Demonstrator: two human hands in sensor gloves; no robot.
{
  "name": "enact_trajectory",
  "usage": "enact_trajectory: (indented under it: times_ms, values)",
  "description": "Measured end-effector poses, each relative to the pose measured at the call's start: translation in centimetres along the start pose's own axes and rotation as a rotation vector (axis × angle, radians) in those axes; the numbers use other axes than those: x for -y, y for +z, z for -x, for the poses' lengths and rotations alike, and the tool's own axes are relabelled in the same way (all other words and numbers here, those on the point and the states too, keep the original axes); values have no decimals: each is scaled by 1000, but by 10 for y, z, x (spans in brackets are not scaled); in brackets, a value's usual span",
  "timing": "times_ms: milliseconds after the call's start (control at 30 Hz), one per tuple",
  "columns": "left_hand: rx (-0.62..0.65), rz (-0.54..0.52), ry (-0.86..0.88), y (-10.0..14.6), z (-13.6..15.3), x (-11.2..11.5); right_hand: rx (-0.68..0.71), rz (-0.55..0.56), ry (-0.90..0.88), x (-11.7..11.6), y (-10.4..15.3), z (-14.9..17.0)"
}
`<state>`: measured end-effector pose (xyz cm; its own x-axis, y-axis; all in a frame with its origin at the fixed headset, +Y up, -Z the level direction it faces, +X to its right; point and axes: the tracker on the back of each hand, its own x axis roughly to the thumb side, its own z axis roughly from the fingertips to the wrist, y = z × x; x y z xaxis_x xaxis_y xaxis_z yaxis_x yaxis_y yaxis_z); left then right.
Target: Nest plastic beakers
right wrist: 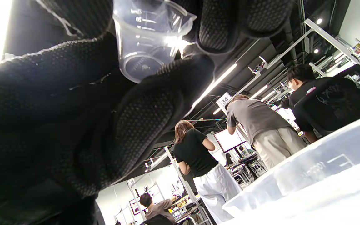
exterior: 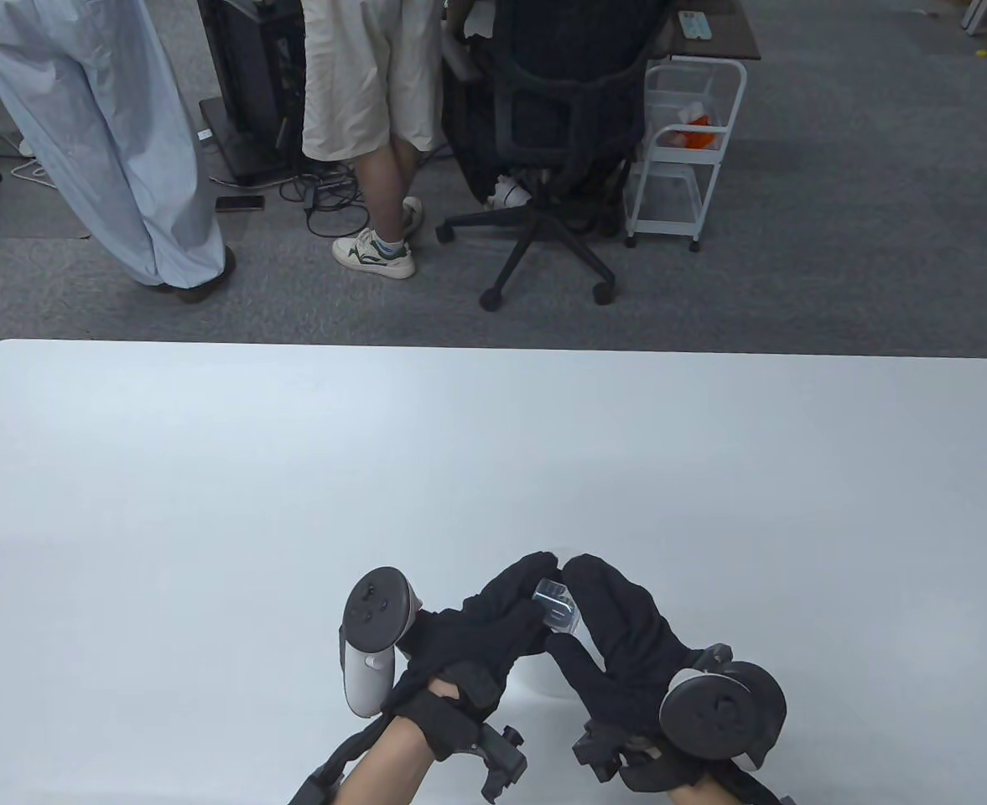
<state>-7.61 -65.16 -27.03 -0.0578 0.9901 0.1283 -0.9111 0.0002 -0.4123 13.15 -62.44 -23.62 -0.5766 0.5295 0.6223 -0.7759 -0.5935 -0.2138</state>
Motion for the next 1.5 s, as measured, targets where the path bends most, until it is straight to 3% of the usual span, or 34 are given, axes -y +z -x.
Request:
enact_trajectory:
  times_ms: [333,567,700,1200,1400,1500]
  values:
    - [136,-124,-348,17,-5,-7,-6,-63,53,4,-10,0]
    - [183,-241,-691,29,2,-19,-32,-177,187,5,-27,6]
    - [170,-265,-805,31,15,-23,-50,-264,290,1,-37,9]
    - [105,-259,-818,32,37,-34,-115,-672,713,-42,-52,22]
    - [95,-259,-815,32,37,-36,-113,-660,696,-37,-50,24]
    - [84,-254,-808,31,39,-38,-102,-565,631,-22,-49,25]
